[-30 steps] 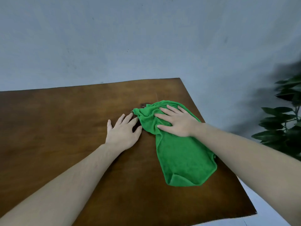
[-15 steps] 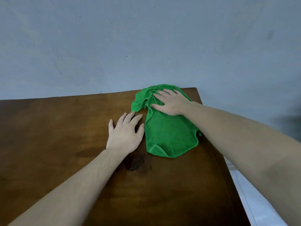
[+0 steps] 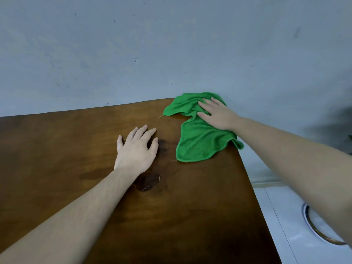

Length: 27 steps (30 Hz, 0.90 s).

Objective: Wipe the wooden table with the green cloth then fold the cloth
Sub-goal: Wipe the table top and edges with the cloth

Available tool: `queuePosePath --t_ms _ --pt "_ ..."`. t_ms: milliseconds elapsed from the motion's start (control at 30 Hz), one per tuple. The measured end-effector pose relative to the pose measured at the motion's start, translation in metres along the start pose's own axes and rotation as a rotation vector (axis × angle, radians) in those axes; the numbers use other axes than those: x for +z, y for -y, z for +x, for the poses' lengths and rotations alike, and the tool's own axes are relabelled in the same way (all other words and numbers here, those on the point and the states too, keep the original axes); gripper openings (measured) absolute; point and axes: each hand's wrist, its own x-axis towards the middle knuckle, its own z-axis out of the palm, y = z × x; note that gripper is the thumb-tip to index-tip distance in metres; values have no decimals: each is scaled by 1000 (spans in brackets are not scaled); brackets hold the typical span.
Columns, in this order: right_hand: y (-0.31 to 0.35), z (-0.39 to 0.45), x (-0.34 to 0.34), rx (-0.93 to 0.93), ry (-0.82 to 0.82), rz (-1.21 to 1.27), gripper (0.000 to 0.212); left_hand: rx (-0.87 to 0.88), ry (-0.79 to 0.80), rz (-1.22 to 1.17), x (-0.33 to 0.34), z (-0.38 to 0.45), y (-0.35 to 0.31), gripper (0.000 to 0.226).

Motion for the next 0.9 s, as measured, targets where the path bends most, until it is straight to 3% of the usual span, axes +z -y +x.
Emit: queuePosePath --t_ms 233,567,733,900 --pt "26 -98 25 25 -13 -6 72 76 40 24 -7 -7 -6 50" --pt "64 -248 54 77 -79 99 76 377 111 -13 -2 -77 -55 49" --pt "63 -242 55 93 -81 129 79 403 72 -21 1 -78 -61 46" --pt "49 -183 38 104 -102 172 82 372 16 -47 3 -62 -68 38"
